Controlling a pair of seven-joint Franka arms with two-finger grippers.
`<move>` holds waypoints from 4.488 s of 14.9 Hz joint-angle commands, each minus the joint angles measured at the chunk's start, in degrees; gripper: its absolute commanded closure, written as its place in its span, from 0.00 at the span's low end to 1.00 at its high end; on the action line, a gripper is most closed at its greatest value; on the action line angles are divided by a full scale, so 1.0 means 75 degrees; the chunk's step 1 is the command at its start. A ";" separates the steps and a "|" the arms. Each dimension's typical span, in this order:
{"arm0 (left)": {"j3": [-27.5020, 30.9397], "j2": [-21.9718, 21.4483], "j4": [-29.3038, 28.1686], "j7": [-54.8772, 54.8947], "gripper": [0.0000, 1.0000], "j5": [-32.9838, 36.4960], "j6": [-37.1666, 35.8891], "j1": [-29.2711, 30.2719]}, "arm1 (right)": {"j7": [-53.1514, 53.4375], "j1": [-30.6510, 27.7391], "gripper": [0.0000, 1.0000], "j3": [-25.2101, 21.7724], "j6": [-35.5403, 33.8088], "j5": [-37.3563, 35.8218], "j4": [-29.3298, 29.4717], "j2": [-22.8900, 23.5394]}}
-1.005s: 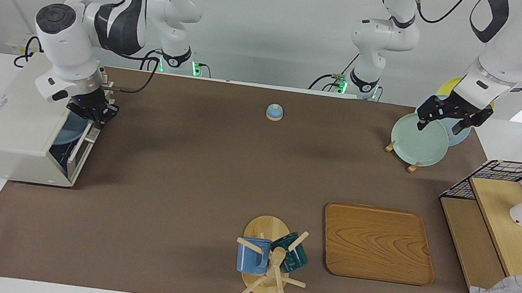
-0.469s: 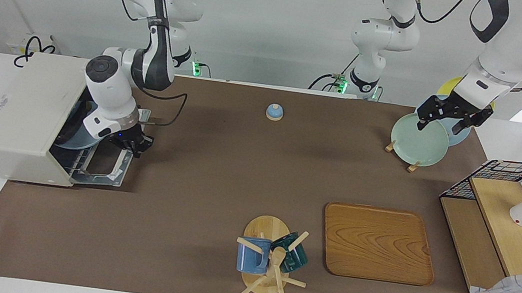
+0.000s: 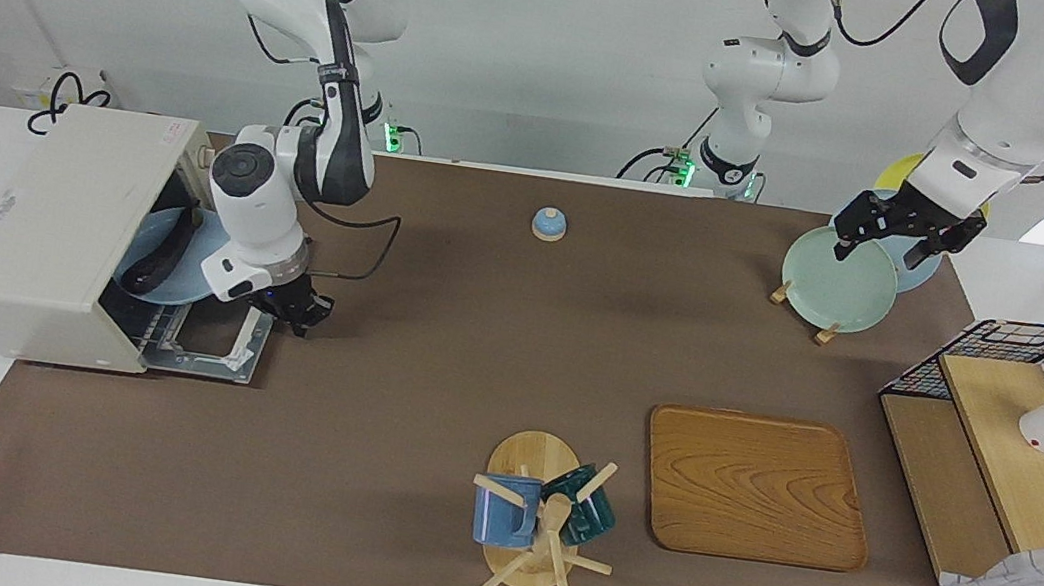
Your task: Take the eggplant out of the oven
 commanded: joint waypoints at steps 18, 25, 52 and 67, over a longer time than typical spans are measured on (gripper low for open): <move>-0.0040 -0.0057 0.0027 0.0052 0.00 0.0120 -0.0140 0.0067 | -0.0765 -0.0982 1.00 0.0027 -0.1109 -0.0985 -0.0782 -0.0937; -0.0040 -0.0057 0.0027 0.0052 0.00 0.0120 -0.0128 0.0067 | 0.2042 0.1981 1.00 0.0028 -0.2260 -0.0999 0.1046 -0.0305; -0.0110 -0.0068 0.0027 0.0005 0.00 0.0085 -0.0140 -0.0038 | 0.3280 0.1764 0.94 0.0497 -0.1910 -0.0153 0.1896 0.0940; -0.0169 0.1428 -0.1731 -0.5219 0.00 -0.0419 0.4508 -0.4642 | 0.1346 -0.0053 1.00 0.0508 -0.0163 -0.3130 -0.1249 0.0060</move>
